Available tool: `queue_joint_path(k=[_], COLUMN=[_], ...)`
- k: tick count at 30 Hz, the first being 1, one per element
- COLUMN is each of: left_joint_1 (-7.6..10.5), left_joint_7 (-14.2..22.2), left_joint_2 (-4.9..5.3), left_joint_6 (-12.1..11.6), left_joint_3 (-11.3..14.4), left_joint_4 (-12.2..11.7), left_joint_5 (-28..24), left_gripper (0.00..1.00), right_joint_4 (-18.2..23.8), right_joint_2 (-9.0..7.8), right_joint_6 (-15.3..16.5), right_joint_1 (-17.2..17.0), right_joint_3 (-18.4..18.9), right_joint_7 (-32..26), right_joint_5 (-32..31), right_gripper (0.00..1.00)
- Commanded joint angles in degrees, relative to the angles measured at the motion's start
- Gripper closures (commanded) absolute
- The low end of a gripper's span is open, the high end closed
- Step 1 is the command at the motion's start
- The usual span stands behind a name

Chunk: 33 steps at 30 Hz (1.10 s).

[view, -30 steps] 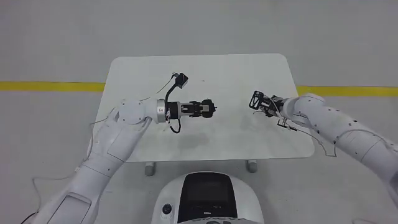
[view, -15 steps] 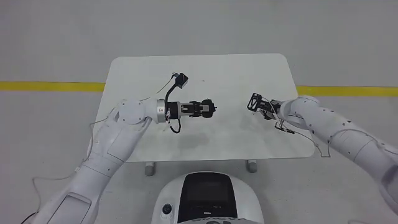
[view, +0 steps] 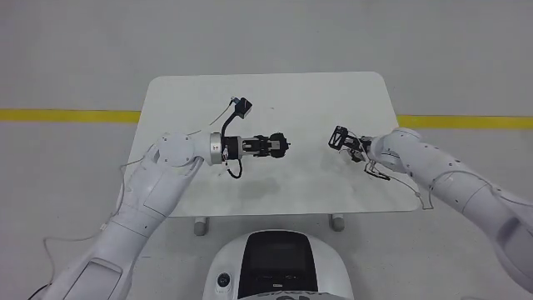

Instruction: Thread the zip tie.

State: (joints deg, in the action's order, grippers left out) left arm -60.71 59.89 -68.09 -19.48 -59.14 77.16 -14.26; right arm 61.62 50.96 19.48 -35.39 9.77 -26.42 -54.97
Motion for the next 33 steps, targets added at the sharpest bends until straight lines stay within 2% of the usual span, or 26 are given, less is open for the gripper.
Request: queue_joint_path(k=[1,13,26,33], left_joint_1=[0.00,0.00,0.00,0.00], left_joint_7=[0.0,0.0,0.0,0.0], left_joint_2=[0.00,0.00,0.00,0.00], left_joint_6=[0.0,0.0,0.0,0.0], left_joint_3=[0.0,0.0,0.0,0.0], left_joint_4=[0.0,0.0,0.0,0.0], left_joint_5=[0.0,0.0,0.0,0.0], left_gripper=[1.00,1.00,1.00,1.00], right_joint_4=[-0.6,-2.6,-1.9,-1.5], right_joint_2=[0.38,1.77,0.67,0.45], right_joint_6=[0.0,0.0,0.0,0.0], right_joint_1=[-0.2,-0.2,1.3,2.3], right_joint_3=[0.0,0.0,0.0,0.0], right_joint_7=[0.2,0.2,-0.1,-4.3], right_joint_5=[0.1,1.6,7.1,13.3], right_gripper=[0.89,0.83,0.80,0.83])
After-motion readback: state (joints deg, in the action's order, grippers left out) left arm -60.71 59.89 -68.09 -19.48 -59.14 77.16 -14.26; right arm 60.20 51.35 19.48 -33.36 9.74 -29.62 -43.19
